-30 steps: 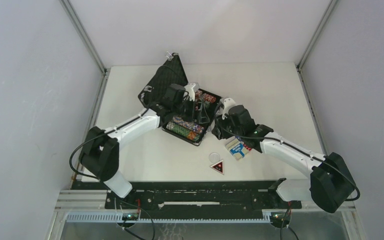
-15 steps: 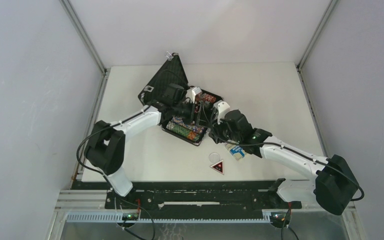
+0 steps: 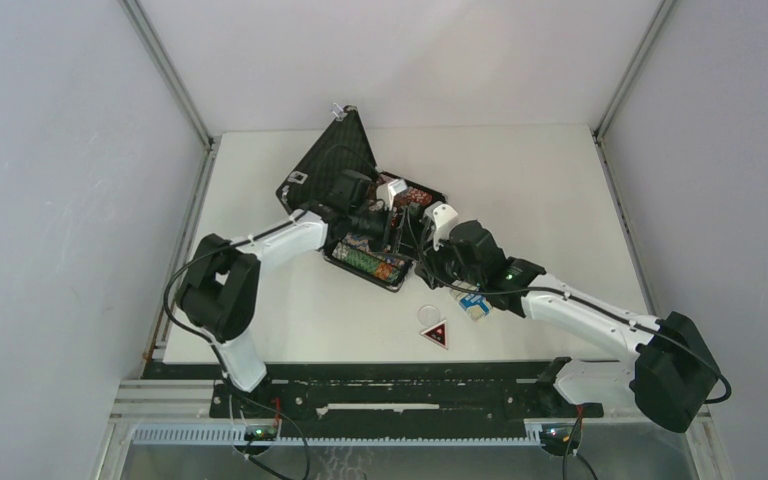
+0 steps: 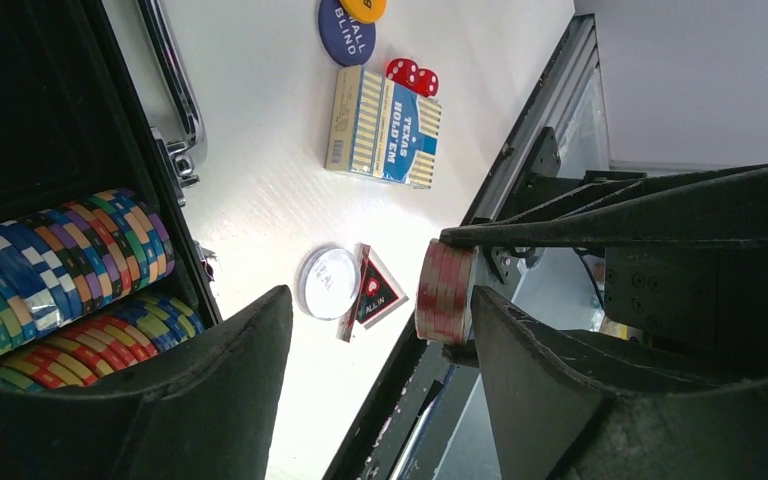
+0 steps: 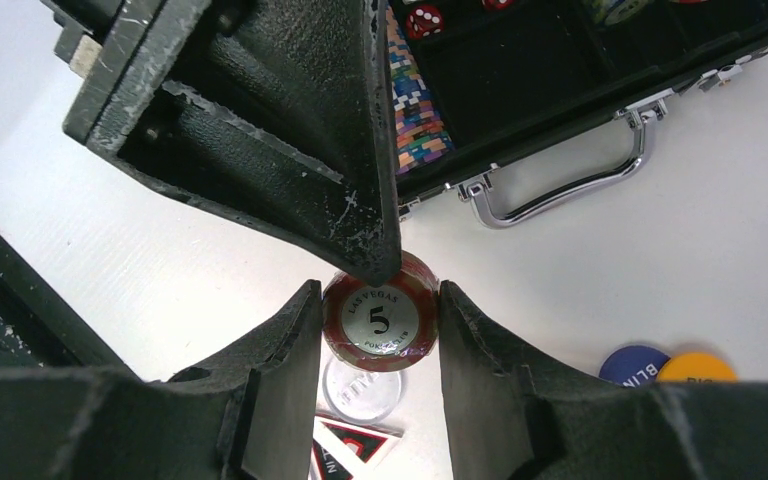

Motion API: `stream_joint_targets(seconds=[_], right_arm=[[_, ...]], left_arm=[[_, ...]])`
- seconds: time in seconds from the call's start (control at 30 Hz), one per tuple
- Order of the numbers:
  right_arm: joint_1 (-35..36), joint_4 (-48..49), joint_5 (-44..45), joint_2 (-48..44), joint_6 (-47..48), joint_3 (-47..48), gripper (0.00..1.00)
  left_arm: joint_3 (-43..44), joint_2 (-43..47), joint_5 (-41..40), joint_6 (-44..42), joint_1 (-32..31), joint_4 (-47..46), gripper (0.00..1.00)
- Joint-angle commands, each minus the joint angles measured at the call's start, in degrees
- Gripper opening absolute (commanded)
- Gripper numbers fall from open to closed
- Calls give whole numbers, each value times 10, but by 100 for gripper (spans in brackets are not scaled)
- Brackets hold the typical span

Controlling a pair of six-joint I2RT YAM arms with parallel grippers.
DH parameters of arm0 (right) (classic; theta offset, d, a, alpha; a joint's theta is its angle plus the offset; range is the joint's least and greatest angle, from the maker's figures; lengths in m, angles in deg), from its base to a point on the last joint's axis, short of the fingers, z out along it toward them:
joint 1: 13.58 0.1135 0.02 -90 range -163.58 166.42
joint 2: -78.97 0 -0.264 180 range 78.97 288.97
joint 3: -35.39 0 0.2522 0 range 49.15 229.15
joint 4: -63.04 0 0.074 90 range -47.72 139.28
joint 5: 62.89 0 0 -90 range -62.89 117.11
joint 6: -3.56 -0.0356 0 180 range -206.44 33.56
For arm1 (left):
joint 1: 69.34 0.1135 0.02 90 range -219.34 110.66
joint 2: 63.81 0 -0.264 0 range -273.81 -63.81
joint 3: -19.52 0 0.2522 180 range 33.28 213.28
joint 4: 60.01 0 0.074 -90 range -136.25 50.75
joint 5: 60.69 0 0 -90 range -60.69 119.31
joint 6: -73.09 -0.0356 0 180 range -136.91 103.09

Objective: Pack up texas hold em set

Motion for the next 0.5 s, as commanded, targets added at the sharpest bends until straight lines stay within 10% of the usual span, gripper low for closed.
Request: stream_joint_targets(seconds=[0.0, 0.47], right_arm=[[6, 32, -1, -13, 9, 25, 40], [9, 31, -1, -12, 10, 28, 40]], left_arm=[[35, -5, 24, -1, -5, -18, 70], [23, -14, 65, 15, -16, -60, 53]])
